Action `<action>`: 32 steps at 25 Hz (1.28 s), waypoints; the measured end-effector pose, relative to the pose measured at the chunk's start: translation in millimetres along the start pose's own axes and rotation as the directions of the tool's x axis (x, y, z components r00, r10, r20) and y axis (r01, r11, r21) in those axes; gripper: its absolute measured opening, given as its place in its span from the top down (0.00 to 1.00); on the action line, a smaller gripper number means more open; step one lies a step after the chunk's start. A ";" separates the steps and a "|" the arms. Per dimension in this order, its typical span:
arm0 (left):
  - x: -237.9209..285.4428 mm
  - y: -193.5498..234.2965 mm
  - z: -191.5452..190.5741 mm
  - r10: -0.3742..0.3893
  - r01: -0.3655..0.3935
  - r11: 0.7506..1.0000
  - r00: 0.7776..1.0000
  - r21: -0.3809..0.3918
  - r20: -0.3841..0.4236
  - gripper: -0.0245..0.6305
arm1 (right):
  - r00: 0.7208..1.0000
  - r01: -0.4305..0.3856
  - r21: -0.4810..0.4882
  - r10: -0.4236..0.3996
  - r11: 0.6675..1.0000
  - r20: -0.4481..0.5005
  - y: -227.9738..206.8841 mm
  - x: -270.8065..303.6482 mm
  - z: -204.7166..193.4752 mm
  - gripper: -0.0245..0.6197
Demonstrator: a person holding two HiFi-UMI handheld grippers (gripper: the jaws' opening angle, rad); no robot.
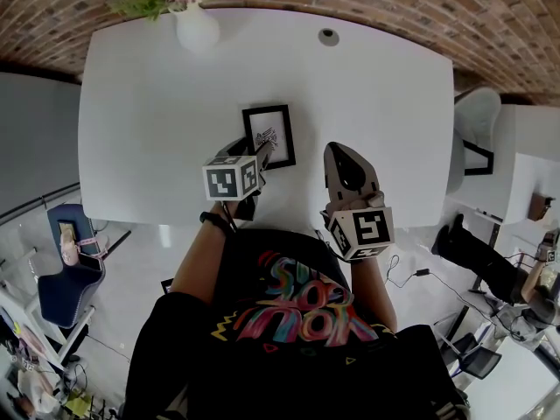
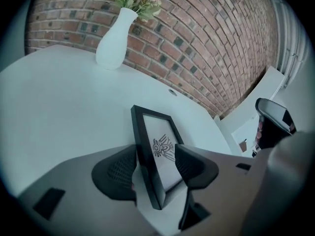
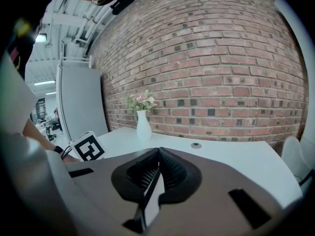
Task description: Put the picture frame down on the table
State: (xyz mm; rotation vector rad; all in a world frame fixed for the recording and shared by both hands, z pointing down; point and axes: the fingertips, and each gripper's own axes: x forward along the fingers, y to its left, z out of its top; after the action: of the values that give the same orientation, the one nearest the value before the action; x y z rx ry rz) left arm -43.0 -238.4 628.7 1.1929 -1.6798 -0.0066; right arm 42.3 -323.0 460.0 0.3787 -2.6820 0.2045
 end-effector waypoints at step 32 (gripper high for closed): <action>-89.0 -48.9 79.6 -0.258 0.224 0.966 0.887 0.131 0.382 0.60 | 0.998 0.021 -0.040 -0.018 0.999 0.065 21.6 -9.9 29.8 0.93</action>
State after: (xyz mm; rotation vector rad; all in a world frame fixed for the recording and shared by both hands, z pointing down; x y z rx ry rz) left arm -68.8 -241.6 502.3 1.5369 -1.8791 -0.3590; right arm 33.1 -306.2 427.0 0.4057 -2.7404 0.1337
